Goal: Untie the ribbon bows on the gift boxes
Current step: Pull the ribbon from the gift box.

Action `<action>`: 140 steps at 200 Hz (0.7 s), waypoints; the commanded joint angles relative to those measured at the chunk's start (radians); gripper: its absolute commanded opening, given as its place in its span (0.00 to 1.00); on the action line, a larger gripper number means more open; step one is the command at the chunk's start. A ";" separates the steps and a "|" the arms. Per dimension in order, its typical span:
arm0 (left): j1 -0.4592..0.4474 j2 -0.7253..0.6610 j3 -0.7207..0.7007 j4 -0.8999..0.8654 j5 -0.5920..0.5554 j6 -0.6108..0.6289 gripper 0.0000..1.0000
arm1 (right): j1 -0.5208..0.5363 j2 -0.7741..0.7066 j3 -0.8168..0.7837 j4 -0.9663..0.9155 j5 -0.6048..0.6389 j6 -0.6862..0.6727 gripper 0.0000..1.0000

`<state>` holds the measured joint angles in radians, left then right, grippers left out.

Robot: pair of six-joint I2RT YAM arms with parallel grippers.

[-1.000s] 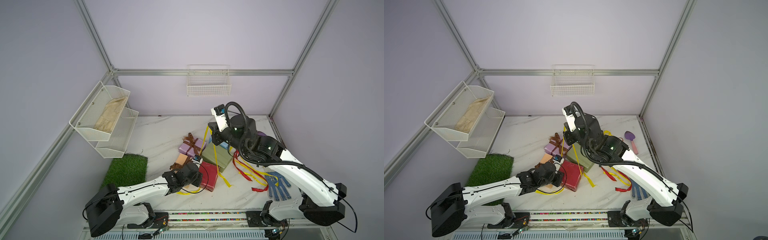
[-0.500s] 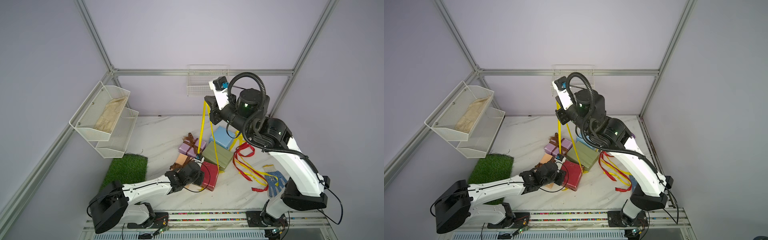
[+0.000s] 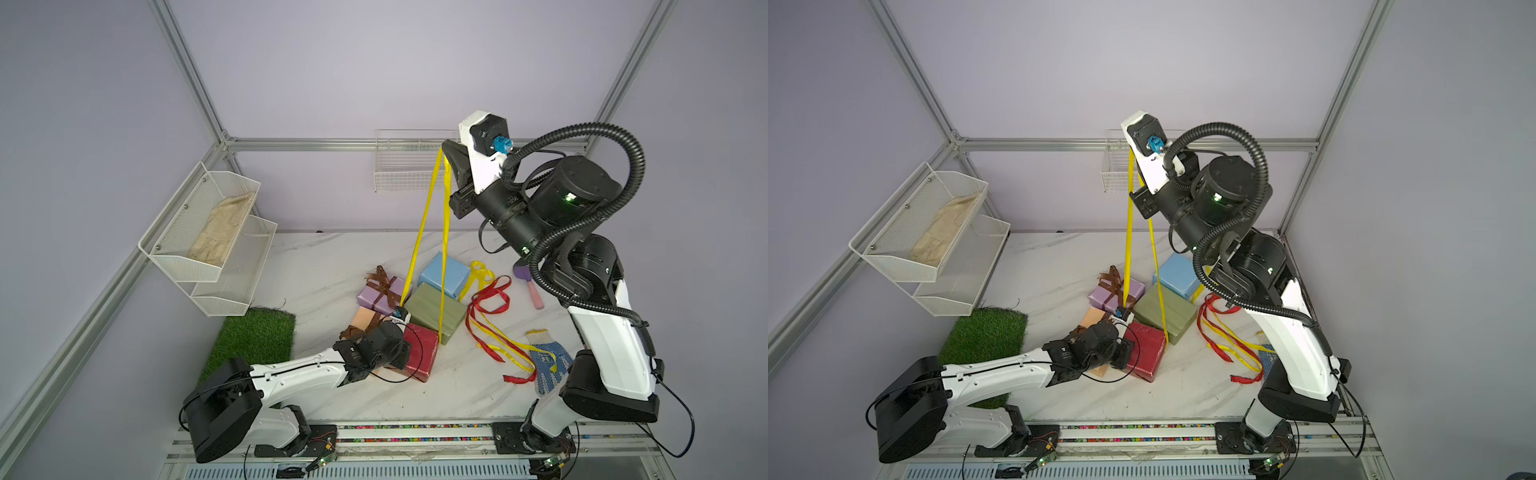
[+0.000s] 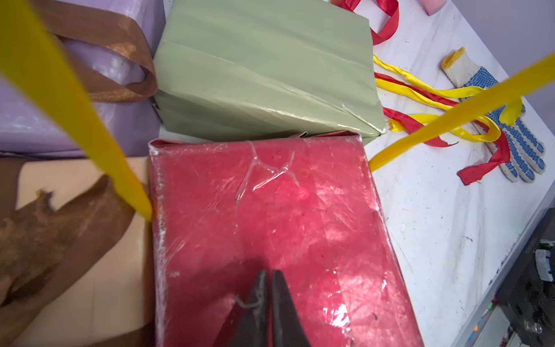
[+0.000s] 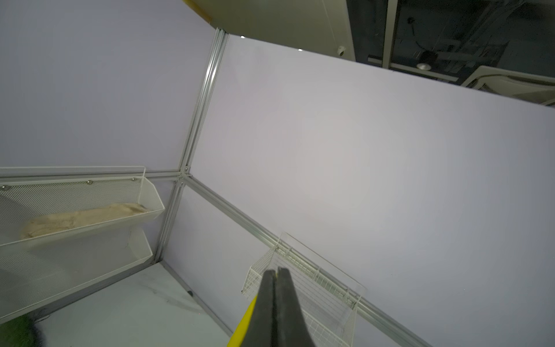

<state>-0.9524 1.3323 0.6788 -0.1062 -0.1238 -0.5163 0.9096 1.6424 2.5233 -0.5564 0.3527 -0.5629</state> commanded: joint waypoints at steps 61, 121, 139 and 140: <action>-0.005 0.071 0.082 -0.035 0.012 -0.005 0.07 | -0.002 0.058 0.009 0.395 0.176 -0.570 0.00; -0.004 0.114 0.090 -0.035 -0.002 -0.006 0.07 | -0.001 0.052 0.032 0.503 0.197 -0.696 0.00; -0.004 0.120 0.094 -0.039 -0.014 -0.011 0.07 | -0.001 0.027 0.032 0.482 0.181 -0.683 0.00; -0.004 0.120 0.094 -0.039 -0.013 -0.011 0.07 | -0.001 0.025 0.032 0.482 0.181 -0.683 0.00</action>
<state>-0.9524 1.4239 0.7448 -0.0891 -0.1253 -0.5156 0.9096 1.7237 2.5221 -0.1352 0.5278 -1.1984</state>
